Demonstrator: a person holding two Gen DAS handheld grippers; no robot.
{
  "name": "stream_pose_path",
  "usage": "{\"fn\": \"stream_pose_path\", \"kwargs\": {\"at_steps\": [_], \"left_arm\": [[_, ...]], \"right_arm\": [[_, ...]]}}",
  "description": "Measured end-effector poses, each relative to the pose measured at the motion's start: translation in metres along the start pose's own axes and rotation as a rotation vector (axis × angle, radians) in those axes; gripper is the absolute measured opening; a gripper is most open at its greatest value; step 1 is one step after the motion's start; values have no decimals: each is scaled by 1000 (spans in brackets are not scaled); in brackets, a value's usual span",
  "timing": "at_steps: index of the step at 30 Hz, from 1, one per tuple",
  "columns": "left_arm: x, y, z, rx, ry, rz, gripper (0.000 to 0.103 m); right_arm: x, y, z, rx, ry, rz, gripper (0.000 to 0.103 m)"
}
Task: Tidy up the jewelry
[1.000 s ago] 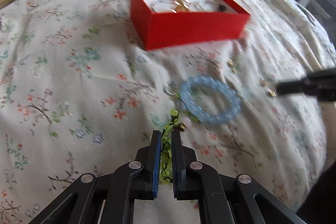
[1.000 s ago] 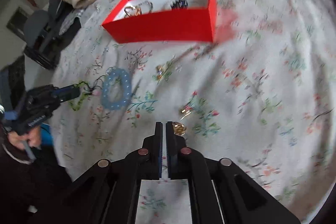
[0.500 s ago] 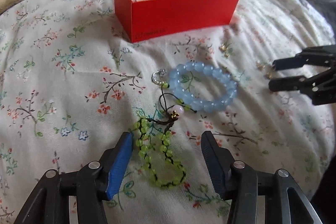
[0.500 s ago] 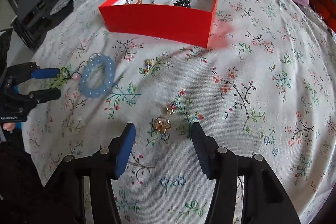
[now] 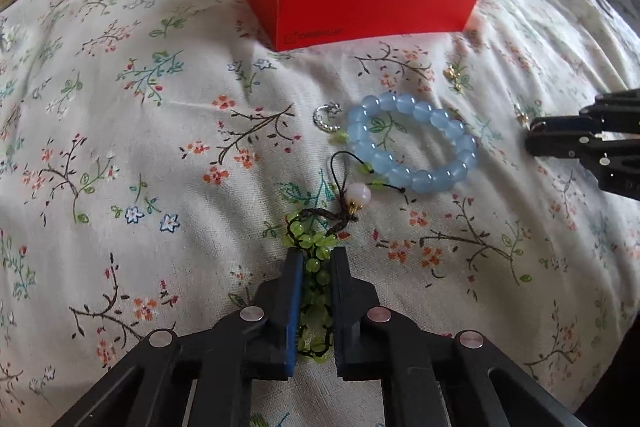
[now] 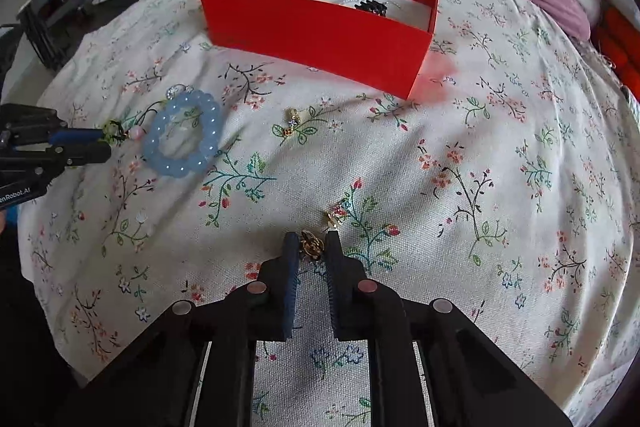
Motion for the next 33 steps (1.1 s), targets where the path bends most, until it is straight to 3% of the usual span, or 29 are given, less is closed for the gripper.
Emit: {"fn": "stream_pose_path", "kwargs": {"at_steps": [7, 15, 33], "left_arm": [[-1, -9, 8, 9, -67, -19, 6], [3, -29, 30, 74, -99, -41, 6], [16, -55, 107, 223, -165, -86, 6]], "right_arm": [[3, -8, 4, -2, 51, 26, 14], [9, -26, 18, 21, 117, 50, 14], [34, -58, 77, 104, 305, 98, 14]]}}
Point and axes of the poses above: each gripper's, at about its wrist camera, not at the fingertips, and y roughly the way its jaws point, x to its right, z to its top, the point moved 7 cm from there along y, roughly the way its jaws point, and after that the axes turned 5 degrees about -z, right-handed, at the moved point
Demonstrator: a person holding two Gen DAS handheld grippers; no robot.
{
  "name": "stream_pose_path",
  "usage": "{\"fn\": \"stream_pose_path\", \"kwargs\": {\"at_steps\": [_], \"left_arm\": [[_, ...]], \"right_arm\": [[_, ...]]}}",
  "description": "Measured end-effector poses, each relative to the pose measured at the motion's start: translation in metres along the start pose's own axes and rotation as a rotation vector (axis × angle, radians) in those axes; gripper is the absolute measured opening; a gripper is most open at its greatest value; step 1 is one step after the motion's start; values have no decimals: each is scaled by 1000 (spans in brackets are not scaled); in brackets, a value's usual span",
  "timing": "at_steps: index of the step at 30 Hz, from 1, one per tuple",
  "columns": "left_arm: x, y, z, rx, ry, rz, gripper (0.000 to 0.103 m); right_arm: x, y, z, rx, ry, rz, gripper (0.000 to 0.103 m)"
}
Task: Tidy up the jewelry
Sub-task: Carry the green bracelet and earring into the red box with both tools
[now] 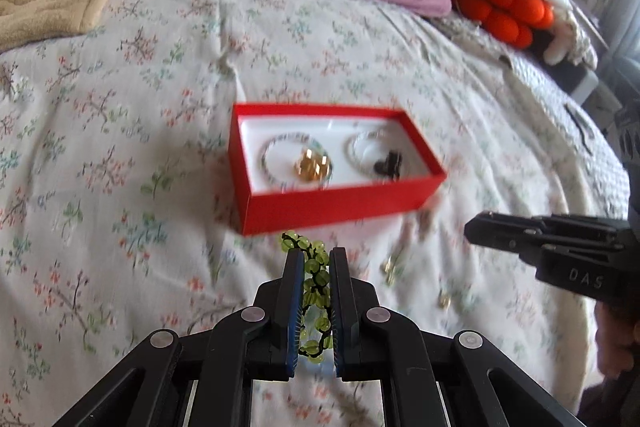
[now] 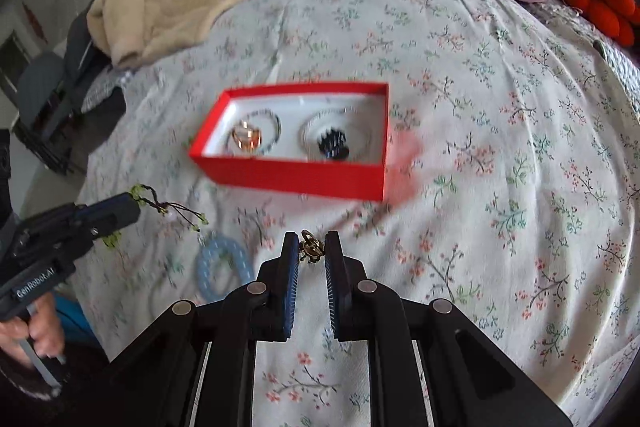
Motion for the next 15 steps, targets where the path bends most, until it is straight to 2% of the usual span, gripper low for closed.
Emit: {"fn": "stream_pose_path", "kwargs": {"at_steps": [7, 15], "left_arm": [[-2, 11, 35, 56, -36, -11, 6], [-12, 36, 59, 95, -71, -17, 6]], "right_arm": [[5, 6, 23, 27, 47, 1, 14], [14, 26, 52, 63, 67, -3, 14]]}}
Point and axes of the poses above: each gripper's, at about its wrist camera, not at the fingertips, and y roughly the way its jaws point, x to its right, z to its top, the point moved 7 cm from there along y, roughly the way its jaws point, and after that the axes turned 5 degrees about -z, right-handed, at the moved point
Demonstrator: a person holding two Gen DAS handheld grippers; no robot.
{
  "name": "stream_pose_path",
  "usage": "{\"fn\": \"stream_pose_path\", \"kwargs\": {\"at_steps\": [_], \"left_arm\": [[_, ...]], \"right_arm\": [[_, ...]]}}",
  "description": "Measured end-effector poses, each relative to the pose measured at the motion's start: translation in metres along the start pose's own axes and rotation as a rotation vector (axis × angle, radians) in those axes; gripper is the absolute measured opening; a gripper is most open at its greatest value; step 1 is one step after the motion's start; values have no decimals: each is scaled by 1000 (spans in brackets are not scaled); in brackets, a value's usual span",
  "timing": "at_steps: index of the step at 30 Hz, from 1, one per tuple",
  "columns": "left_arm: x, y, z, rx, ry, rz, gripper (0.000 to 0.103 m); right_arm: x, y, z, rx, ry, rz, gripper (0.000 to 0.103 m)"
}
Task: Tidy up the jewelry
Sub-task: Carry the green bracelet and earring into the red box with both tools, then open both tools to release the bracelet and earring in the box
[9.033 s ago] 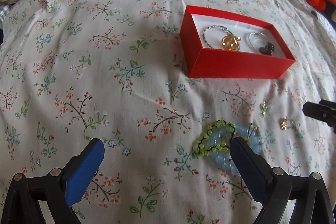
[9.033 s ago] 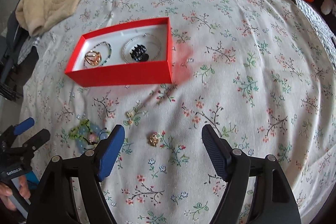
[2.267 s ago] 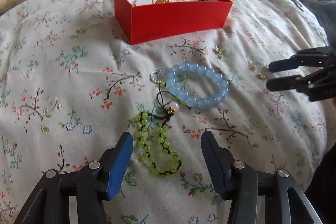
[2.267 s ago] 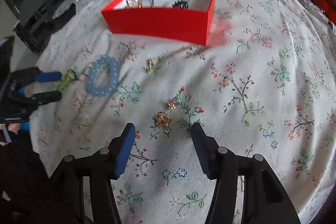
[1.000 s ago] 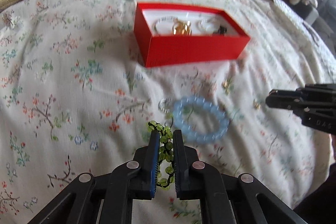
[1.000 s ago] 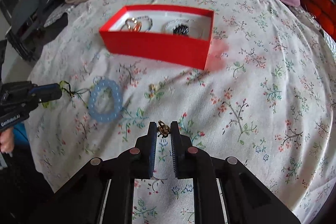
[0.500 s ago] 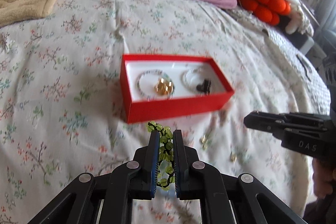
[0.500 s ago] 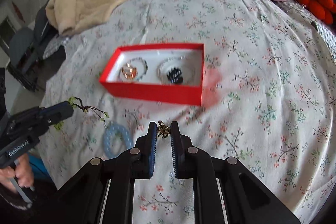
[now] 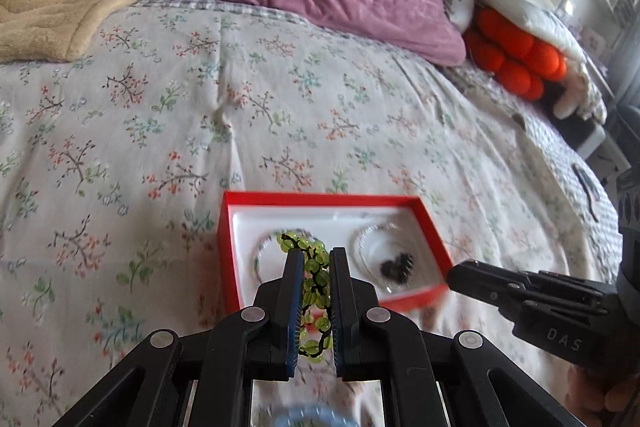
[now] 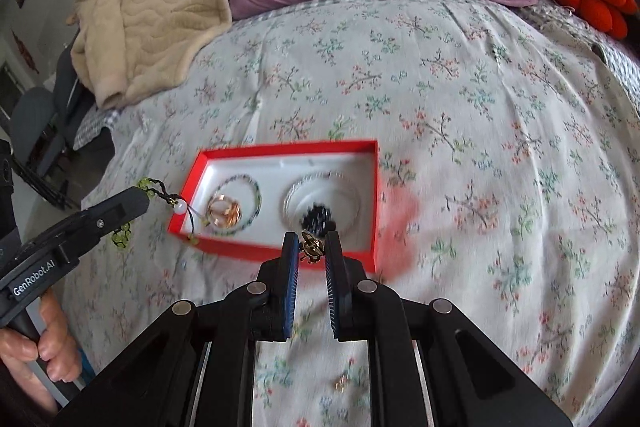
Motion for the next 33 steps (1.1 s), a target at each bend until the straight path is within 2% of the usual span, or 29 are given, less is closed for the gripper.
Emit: {"fn": "stream_pose_path", "kwargs": {"at_steps": [12, 21, 22, 25, 26, 27, 30, 33], "left_arm": [[-21, 48, 3, -40, -48, 8, 7], [-20, 62, -1, -74, -41, 20, 8], [-19, 62, -1, -77, -43, 16, 11], [-16, 57, 0, -73, -39, 9, 33], [-15, 54, 0, -69, -35, 10, 37], [-14, 52, 0, -69, -32, 11, 38], [-10, 45, -1, -74, -26, 23, 43], [-7, 34, -3, -72, -11, 41, 52]], "right_arm": [[5, 48, 20, -23, -15, -6, 14], [1, 55, 25, -12, -48, 15, 14], [1, 54, 26, -7, -47, 24, 15], [0, 49, 27, -2, -59, 32, 15], [0, 46, 27, 0, -63, 35, 17], [-1, 43, 26, 1, -64, 37, 18], [0, 33, 26, 14, -58, 41, 32], [2, 21, 24, 26, -49, 38, 42]]}}
Point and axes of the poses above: each gripper's, at about its wrist camera, not at the fingertips, and y roughly the way its jaws point, x to its right, z to its top, the point moved 7 cm from there along y, roughly the way its jaws point, and after that the axes turned 5 degrees about -z, right-handed, at the moved point
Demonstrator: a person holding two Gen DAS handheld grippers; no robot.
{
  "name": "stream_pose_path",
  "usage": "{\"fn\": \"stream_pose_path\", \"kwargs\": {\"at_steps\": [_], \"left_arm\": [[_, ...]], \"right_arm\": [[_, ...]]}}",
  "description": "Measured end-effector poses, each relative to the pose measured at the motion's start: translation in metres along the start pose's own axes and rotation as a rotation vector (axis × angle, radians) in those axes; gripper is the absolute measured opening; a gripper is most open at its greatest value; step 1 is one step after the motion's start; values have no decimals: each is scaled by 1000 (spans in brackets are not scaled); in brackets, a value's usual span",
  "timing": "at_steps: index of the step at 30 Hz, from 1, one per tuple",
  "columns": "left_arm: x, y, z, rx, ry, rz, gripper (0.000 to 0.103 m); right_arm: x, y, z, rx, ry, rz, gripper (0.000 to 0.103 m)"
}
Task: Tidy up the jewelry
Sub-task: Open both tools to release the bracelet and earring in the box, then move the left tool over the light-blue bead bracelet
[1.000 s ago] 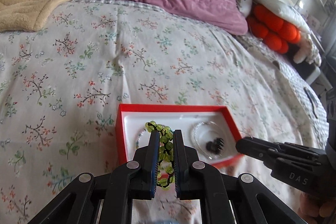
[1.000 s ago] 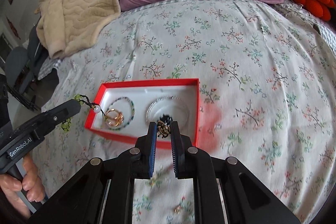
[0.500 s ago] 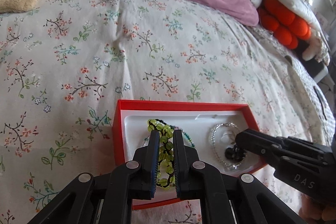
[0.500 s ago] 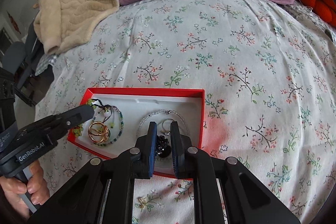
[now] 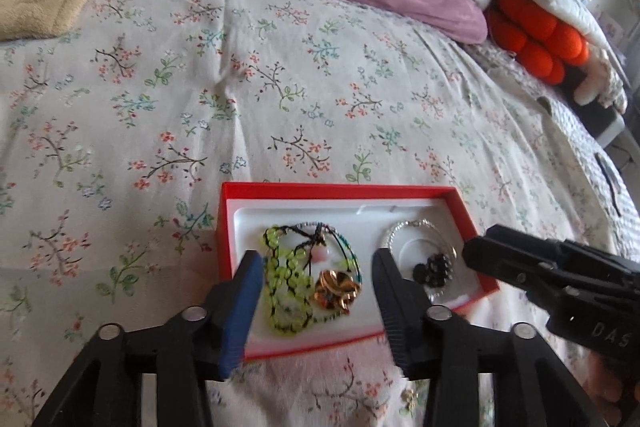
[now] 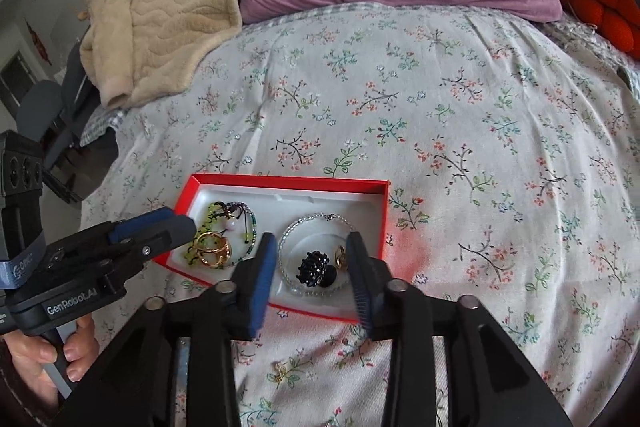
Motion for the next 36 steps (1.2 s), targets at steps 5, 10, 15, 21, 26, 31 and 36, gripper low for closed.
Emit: {"fn": "stream_pose_path", "kwargs": {"at_steps": [5, 10, 15, 21, 26, 31, 36], "left_arm": [[0, -22, -17, -1, 16, 83, 82], [-7, -32, -45, -72, -4, 159, 92], [-21, -45, -72, -119, -28, 198, 96], [-34, -51, -94, -149, -4, 225, 97], [-48, -53, -109, -171, 9, 236, 97], [-57, -53, -120, -188, 25, 243, 97], [-54, -46, -133, -226, 61, 179, 97]], "right_arm": [[4, -17, -14, -23, 20, -33, 59], [3, -27, -37, -78, 7, -74, 67], [4, -28, -63, -141, 9, -117, 70], [7, -27, -87, -187, 12, -171, 72], [12, -25, -99, -203, 23, -192, 74], [14, -17, -113, -239, 4, -226, 75], [8, -12, -132, -273, -50, -229, 75]]}}
Point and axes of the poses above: each gripper's, at about its wrist camera, not at the fingertips, and y roughly the way its jaws point, x to its right, z to its top, the point moved 7 cm from there along y, roughly the way its jaws point, and after that the axes turned 5 degrees about -z, right-handed, at the moved point
